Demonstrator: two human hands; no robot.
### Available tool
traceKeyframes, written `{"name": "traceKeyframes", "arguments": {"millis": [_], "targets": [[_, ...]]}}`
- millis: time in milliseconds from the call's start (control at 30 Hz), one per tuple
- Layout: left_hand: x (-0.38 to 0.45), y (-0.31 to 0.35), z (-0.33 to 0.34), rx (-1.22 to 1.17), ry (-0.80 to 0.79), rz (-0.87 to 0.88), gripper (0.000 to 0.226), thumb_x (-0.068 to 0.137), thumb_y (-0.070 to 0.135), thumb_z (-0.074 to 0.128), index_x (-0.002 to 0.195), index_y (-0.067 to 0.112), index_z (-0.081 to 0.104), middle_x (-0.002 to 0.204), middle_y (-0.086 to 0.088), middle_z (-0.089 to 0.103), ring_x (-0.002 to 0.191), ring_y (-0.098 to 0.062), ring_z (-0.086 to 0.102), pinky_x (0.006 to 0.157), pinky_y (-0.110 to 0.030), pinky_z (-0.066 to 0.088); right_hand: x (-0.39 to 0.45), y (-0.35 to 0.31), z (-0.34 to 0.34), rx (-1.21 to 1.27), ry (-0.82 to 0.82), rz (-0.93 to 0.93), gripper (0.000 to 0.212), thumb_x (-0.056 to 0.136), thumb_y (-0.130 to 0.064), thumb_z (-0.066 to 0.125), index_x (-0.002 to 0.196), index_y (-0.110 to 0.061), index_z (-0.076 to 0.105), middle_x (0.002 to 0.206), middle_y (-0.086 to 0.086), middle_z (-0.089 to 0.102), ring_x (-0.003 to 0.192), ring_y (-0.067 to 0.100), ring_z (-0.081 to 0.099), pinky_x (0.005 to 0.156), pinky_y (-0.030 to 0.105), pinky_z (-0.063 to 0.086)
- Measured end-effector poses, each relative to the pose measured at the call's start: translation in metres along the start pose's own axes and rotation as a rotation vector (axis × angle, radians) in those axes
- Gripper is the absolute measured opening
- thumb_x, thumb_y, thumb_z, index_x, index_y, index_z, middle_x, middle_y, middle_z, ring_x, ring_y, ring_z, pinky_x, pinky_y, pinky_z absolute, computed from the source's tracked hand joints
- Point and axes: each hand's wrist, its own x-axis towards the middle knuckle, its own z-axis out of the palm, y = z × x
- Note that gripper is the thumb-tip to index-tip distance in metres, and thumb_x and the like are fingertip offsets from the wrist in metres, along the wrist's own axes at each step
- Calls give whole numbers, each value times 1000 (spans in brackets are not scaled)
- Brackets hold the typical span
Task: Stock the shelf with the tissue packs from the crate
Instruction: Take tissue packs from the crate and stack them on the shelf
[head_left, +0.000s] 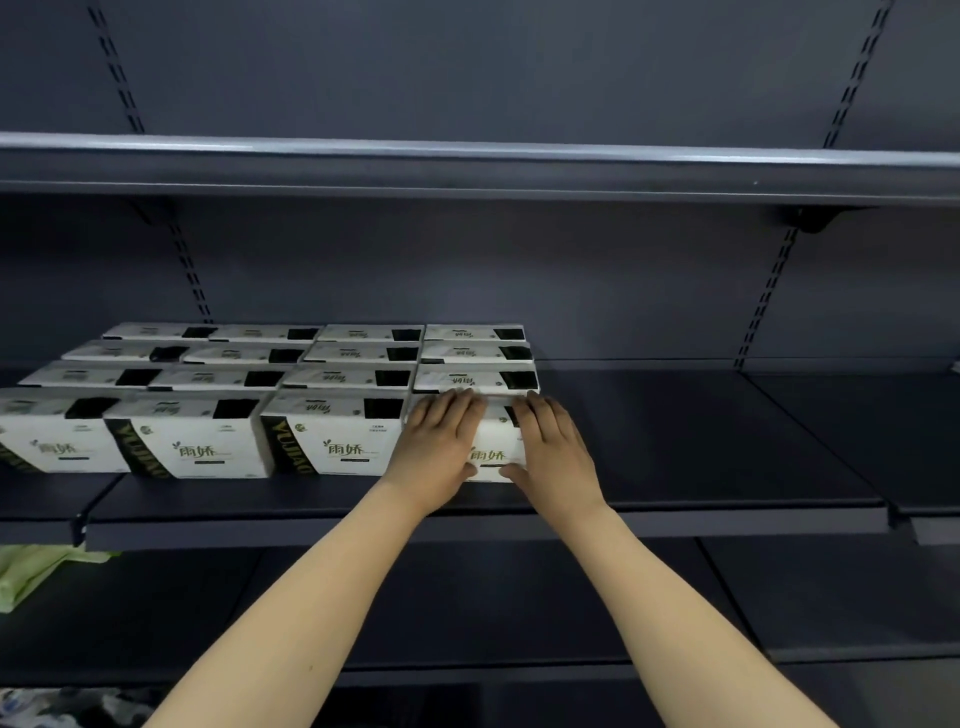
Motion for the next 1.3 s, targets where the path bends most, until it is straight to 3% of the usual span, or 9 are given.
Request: {"name": "traceKeyframes", "arguments": {"millis": [67,167,333,433,600,733,867,967,1300], "targets": [[4,-2,2,5,-7,-5,85,83,31,69,149,6,21,154,-11,24,142,-28,21,115,-42,10,4,0,3,3,3,-2,93,39,-23,95,120,-1,55,121,17,59,112,38,57,92,47,48],[10,-8,11,15,41,19,93,49,30,91,129,1,53,130,-15,56,119,-34,55,99,-49,41,11,2,8,-10,1,-2,94,40,-23,95,121,-1,55,121,17,59,112,38,57,94,47,47],[15,-10,18,-7,106,23,93,44,29,93,125,2,57,126,-13,59,115,-33,57,97,-47,42,14,4,12,-20,-38,22,93,46,-25,93,126,-3,52,126,16,56,118,36,53,98,48,44],[15,-7,13,-24,97,-25,90,54,29,89,132,5,51,135,-11,53,124,-30,49,104,-44,35,15,3,13,-48,-62,50,94,45,-25,94,126,-3,52,127,16,55,119,37,52,98,49,44],[10,7,8,1,83,-76,82,90,30,59,151,10,8,159,-6,5,146,-22,-3,113,-35,-13,7,-13,3,-89,-105,138,95,66,-21,83,145,-9,31,151,14,30,139,34,27,112,46,19],[-5,18,2,-4,105,-116,88,91,36,56,150,6,-2,159,-10,-4,145,-22,-11,109,-35,-21,-20,-21,0,-96,-15,205,98,61,-18,83,142,-4,31,148,18,34,132,36,39,104,51,34],[-31,27,-2,29,135,-80,88,80,35,71,147,1,24,154,-15,23,144,-28,18,115,-41,5,-43,-28,-10,-95,-25,196,83,68,-16,78,139,-1,38,147,20,36,130,38,41,102,53,38],[-58,36,1,68,134,-45,90,59,32,86,134,-1,48,139,-17,48,130,-30,45,107,-46,31,-64,-34,-19,-89,-77,172,80,68,-10,75,139,-2,40,147,20,36,130,38,40,102,53,37],[-207,54,43,125,-155,-152,95,47,35,92,129,3,56,132,-14,56,122,-29,53,102,-44,40,-172,-76,-9,-87,-355,63,86,63,-14,82,139,-1,42,147,19,36,132,37,40,103,51,35]]}}
